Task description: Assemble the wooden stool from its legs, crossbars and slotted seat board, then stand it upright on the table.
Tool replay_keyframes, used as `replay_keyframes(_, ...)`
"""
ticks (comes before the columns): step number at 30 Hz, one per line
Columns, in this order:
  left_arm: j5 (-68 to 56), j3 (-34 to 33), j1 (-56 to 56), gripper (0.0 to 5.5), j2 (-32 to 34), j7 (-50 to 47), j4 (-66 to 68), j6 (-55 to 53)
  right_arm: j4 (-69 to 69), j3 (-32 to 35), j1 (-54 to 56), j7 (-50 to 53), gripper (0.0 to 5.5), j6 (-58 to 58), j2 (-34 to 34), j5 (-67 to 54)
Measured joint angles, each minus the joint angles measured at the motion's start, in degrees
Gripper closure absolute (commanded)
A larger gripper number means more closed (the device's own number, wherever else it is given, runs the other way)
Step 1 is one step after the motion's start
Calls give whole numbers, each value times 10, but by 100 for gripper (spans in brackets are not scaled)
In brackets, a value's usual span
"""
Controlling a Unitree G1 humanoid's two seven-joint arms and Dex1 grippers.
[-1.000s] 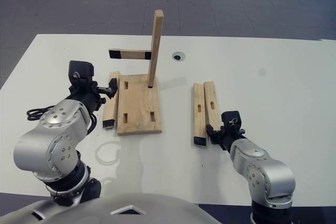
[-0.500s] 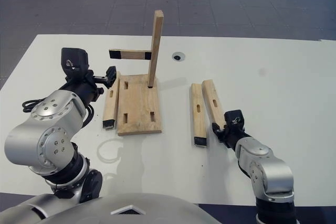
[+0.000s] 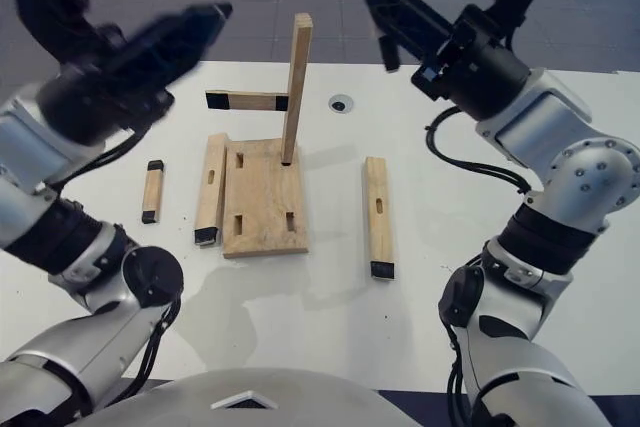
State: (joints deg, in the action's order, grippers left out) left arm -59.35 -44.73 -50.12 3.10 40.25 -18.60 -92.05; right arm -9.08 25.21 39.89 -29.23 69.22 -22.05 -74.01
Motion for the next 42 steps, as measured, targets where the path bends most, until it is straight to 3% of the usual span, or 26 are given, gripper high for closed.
replay_keyframes(6,-108,-15,-35,63,-11,-151,105,0,8,-66,5,-78,341,11,-13,-28)
replay_keyframes(15,-250,72,-1,63,7,-278,118,27,-8,-128,-1,-105,341,2,-24,-25)
replay_keyframes(22,-391,176,56,178,103,-327,126,110,-16,-148,-13,-117,341,-1,-35,-25)
replay_keyframes(31,-473,276,105,311,181,-357,106,221,-21,-155,-15,-131,341,-2,-50,-26)
replay_keyframes(41,-484,344,129,324,257,-338,84,261,11,-194,-6,-215,341,-3,-101,19)
replay_keyframes(42,-484,349,130,324,260,-338,83,267,17,-197,-1,-225,304,-3,-105,27)
